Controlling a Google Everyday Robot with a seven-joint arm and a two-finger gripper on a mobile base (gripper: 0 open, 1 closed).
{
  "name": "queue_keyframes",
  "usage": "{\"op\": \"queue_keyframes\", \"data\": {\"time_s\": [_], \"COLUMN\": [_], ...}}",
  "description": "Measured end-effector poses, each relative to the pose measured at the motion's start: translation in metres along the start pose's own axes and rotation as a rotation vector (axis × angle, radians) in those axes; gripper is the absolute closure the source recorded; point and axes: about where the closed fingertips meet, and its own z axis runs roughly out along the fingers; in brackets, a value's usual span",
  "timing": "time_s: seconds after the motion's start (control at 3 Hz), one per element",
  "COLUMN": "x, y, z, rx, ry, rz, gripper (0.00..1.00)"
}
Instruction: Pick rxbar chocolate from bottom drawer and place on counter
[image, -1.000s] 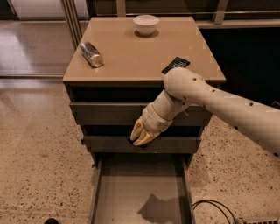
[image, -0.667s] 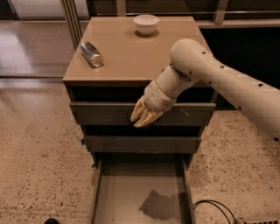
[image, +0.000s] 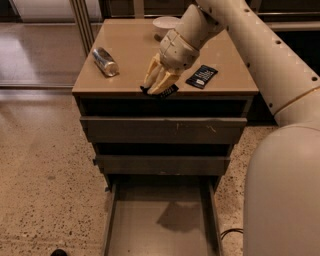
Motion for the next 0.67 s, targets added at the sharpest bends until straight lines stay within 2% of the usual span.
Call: {"op": "queue_keyframes", "data": {"time_s": [0.33,0.67], "x": [-0.006,-0.0059], "y": [-0.0345,-0.0405], "z": [-0.0233,-0.0205], "rx": [0.123,0.139], "ry": [0.006,0.004], "rz": [-0.021,-0.022], "gripper": [1.0,1.0]}}
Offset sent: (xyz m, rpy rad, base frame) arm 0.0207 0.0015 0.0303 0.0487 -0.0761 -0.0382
